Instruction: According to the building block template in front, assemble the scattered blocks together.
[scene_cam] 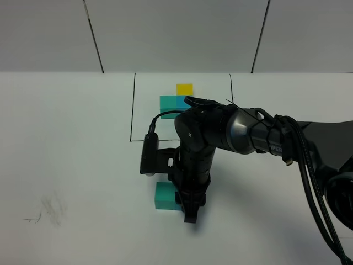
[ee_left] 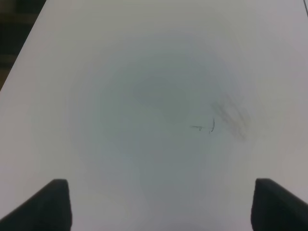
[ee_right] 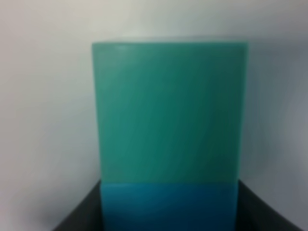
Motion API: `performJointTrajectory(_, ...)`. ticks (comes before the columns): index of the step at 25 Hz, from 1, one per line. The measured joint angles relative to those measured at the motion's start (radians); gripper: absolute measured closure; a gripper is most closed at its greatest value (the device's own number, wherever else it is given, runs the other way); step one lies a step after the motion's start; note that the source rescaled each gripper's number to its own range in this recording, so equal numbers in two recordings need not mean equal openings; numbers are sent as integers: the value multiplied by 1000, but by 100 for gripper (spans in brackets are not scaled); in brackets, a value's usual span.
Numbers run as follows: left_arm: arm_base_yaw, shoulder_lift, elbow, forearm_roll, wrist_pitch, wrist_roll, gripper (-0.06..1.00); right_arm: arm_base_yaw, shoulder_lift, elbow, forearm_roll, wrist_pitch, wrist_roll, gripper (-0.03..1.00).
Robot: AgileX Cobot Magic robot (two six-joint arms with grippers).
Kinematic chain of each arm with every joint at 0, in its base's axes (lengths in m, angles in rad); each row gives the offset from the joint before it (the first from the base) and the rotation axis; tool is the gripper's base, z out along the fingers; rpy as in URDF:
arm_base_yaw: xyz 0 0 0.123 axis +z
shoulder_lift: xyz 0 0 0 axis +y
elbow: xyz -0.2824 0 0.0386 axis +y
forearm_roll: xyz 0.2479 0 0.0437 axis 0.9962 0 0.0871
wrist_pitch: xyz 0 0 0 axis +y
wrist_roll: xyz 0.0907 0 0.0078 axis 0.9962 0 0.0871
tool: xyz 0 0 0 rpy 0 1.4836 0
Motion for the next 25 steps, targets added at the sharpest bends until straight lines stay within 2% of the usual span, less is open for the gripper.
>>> performJointTrajectory(9, 0, 0, 0, 0, 0, 0, 29, 0, 1, 0, -3, 68, 43, 68)
performJointTrajectory(11, 0, 0, 2, 0, 0, 0, 29, 0, 8, 1, -13, 89, 66, 55)
performJointTrajectory(14, 0, 0, 2, 0, 0, 0, 29, 5, 1, 3, -39, 105, 133, 26)
performJointTrajectory(16, 0, 0, 2, 0, 0, 0, 29, 6, -18, 11, -80, 110, 227, 9)
performJointTrajectory(18, 0, 0, 2, 0, 0, 1, 29, -2, -68, 15, -139, 121, 346, 2)
performJointTrajectory(22, 0, 0, 2, 0, 0, 2, 29, -42, -241, 24, -251, 153, 657, 2)
performJointTrajectory(25, 0, 0, 2, 0, 0, 2, 29, -89, -381, 90, -344, 169, 864, 5)
